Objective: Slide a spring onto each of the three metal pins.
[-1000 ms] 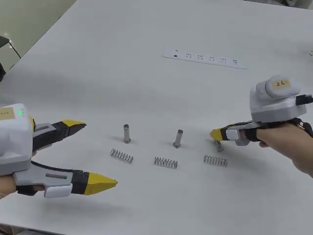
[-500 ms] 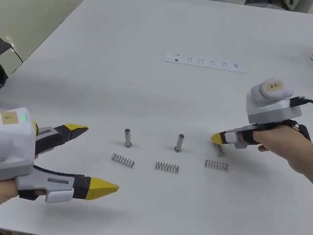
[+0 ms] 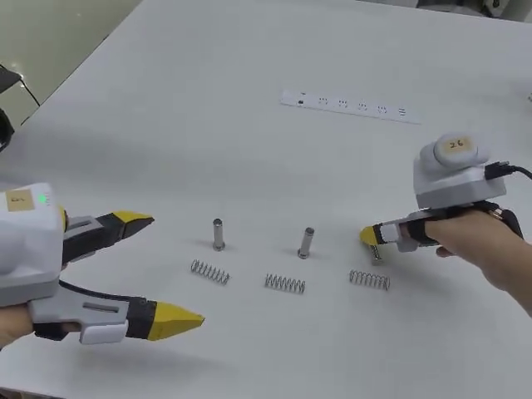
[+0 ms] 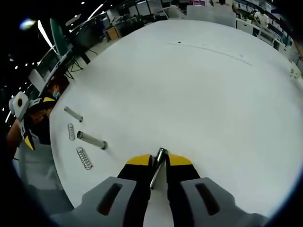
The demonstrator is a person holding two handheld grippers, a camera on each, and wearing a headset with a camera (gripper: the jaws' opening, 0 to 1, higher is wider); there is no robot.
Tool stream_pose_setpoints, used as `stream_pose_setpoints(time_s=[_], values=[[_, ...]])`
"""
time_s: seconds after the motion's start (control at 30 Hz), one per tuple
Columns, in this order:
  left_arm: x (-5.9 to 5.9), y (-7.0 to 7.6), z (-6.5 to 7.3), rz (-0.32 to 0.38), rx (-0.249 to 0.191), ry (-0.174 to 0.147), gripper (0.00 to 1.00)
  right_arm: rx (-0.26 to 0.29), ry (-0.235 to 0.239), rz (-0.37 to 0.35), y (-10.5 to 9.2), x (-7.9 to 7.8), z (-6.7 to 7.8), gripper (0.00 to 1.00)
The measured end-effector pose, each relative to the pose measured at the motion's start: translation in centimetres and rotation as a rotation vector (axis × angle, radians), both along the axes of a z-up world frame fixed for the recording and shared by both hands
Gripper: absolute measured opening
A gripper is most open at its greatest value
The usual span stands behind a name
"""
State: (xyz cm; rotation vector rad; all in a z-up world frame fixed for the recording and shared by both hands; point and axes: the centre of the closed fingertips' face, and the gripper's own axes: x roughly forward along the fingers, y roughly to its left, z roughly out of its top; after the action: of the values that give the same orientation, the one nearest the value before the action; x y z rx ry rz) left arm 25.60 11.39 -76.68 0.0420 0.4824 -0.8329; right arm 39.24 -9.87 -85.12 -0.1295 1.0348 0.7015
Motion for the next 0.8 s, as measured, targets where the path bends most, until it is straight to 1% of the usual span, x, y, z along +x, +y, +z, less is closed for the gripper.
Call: stream_pose_setpoints(time_s=[0.07,0.13,0.2,0.3,0.37,0.47,0.6,0.7,0.8], values=[[-0.02,0.00,0.01,-0.001,-0.001,-0.001,0.91,-0.008,0.001,-0.009,-0.12,0.07,-0.06,0.08],[-0.10,-0.01,-0.05,-0.001,-0.005,0.008,0.89,-0.010,0.002,-0.014,-0.08,0.20,-0.15,0.08],[-0.14,-0.02,-0.07,-0.004,-0.001,0.005,0.89,-0.010,0.002,-0.016,0.02,0.25,-0.22,0.08],[-0.21,-0.07,-0.07,-0.003,-0.006,0.010,0.88,-0.005,0.013,-0.048,-0.01,0.37,-0.25,0.07],[-0.21,-0.04,-0.06,-0.002,-0.006,0.008,0.88,0.013,0.022,-0.058,0.21,0.25,-0.23,0.06],[-0.22,0.00,-0.01,0.001,-0.011,0.008,0.88,0.012,0.018,-0.056,0.19,0.19,-0.21,0.05],[-0.27,0.11,-0.08,0.004,-0.006,0.010,0.88,0.013,0.008,-0.047,0.18,-0.09,-0.13,0.05],[-0.26,0.13,-0.04,0.007,-0.007,0.007,0.88,0.032,0.006,-0.053,0.14,-0.24,0.12,0.05],[-0.32,0.06,-0.12,0.007,-0.008,0.011,0.88,0.043,-0.003,-0.049,0.12,-0.38,0.46,0.05]])
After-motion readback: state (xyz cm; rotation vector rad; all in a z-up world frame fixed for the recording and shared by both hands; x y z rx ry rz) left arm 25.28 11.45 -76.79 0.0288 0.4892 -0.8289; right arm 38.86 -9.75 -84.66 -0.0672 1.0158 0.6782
